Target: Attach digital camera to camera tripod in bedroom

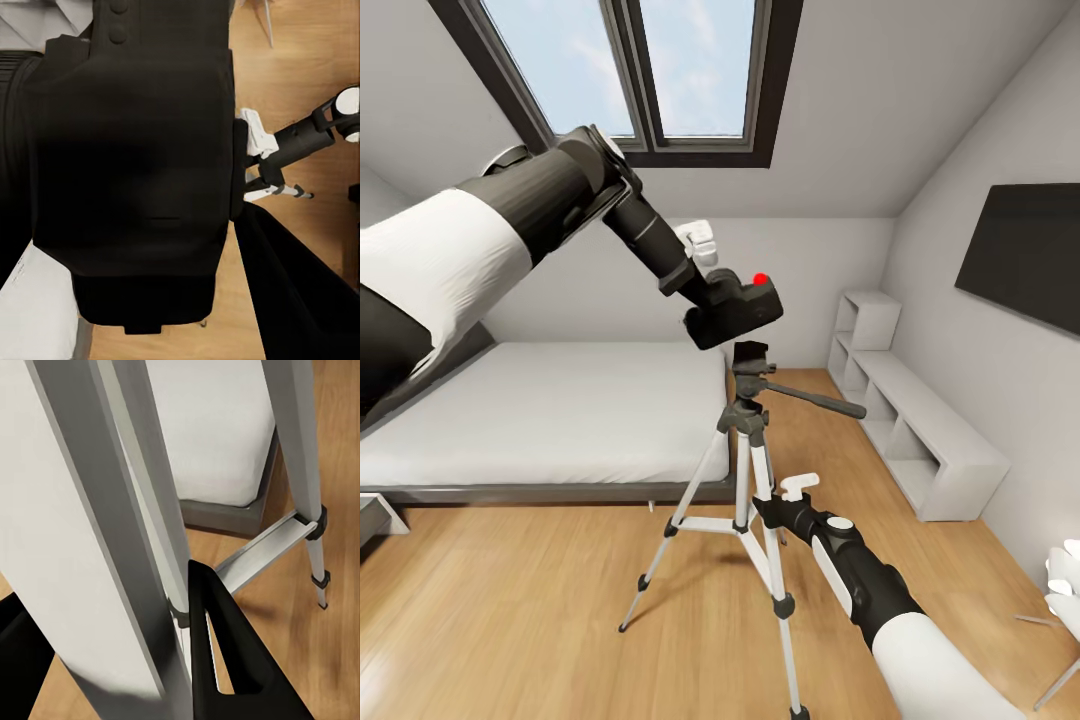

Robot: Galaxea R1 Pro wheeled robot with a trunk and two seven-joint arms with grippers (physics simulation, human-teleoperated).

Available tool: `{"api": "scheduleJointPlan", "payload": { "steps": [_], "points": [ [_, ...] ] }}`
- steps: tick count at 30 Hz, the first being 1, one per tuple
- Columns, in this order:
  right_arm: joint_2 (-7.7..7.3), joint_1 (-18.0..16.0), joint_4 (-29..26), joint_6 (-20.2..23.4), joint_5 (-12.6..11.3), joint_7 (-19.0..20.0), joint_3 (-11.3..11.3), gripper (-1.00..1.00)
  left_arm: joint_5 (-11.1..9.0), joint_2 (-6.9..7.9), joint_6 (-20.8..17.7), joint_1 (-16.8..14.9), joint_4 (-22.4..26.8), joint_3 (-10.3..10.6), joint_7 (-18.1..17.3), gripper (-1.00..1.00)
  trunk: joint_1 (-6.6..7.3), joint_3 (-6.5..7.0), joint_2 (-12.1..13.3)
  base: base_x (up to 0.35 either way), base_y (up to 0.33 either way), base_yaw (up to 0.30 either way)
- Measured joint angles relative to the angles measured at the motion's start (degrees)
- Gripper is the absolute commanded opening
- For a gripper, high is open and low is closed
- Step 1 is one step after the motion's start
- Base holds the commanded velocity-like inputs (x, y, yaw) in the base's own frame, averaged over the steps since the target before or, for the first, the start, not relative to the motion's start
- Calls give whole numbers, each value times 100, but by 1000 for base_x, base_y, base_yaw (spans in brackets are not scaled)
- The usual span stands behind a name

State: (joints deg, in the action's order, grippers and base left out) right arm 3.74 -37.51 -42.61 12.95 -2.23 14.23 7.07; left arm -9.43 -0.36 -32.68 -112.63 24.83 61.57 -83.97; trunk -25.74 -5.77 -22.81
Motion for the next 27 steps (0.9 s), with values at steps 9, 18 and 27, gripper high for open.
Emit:
{"api": "scheduleJointPlan", "payload": {
  "steps": [9, 18, 27],
  "points": [
    [-1, 0, 0, 0, -1, 0, 1, -100, 4, -162, -14, 0, 13, 1, 359, -100, 0, 0, 0, 0, 0, 0],
    [-1, 0, -3, 2, -3, -4, 4, -100, 65, -315, -35, 0, 66, 25, 749, -100, 0, 0, 0, 0, 0, 0],
    [-1, 0, -3, 3, -8, -9, 7, -100, 678, -423, -27, -2, 67, 46, 738, -100, 0, 0, 0, 0, 0, 0]
  ]
}}
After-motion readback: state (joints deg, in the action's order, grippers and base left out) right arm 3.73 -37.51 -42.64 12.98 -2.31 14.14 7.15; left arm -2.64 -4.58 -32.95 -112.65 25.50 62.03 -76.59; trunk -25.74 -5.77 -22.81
